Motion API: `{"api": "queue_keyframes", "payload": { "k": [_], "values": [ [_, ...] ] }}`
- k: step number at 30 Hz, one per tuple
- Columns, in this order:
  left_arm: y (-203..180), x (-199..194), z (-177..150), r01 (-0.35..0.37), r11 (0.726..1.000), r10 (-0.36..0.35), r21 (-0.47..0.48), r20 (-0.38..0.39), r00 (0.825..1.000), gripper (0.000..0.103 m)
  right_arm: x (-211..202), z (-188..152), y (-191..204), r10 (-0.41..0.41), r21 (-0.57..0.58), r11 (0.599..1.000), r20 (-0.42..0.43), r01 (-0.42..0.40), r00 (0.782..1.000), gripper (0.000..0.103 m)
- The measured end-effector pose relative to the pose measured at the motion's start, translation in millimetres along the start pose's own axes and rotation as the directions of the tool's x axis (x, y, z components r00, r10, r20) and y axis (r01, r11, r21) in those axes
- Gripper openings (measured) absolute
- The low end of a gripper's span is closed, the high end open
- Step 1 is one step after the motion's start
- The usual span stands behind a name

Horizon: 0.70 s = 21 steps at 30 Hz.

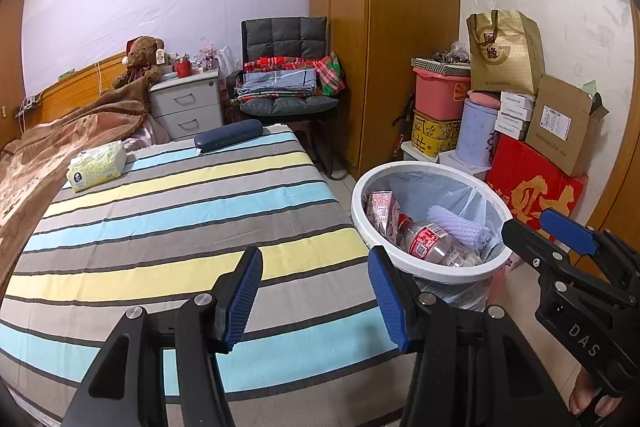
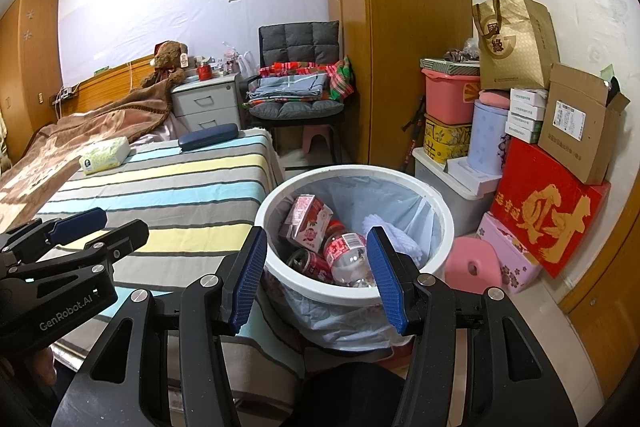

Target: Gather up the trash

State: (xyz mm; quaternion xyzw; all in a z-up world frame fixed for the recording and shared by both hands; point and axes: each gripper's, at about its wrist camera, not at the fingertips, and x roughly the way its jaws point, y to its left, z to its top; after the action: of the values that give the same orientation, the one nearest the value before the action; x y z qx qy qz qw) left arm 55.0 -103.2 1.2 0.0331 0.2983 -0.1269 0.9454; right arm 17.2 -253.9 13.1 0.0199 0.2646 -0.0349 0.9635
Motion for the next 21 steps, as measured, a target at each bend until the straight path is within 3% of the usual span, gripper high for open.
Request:
{"api": "queue_keyframes", "payload": {
  "k": [21],
  "values": [
    [-2.3,-0.5,-4.1,-0.003,1.0,0.003,-0.003,-0.004,1.0,0.055,-1.3,2.6,2.6,0.001,0.0,1.0,-0.001,-0.001,1.0,0.054]
  ]
}}
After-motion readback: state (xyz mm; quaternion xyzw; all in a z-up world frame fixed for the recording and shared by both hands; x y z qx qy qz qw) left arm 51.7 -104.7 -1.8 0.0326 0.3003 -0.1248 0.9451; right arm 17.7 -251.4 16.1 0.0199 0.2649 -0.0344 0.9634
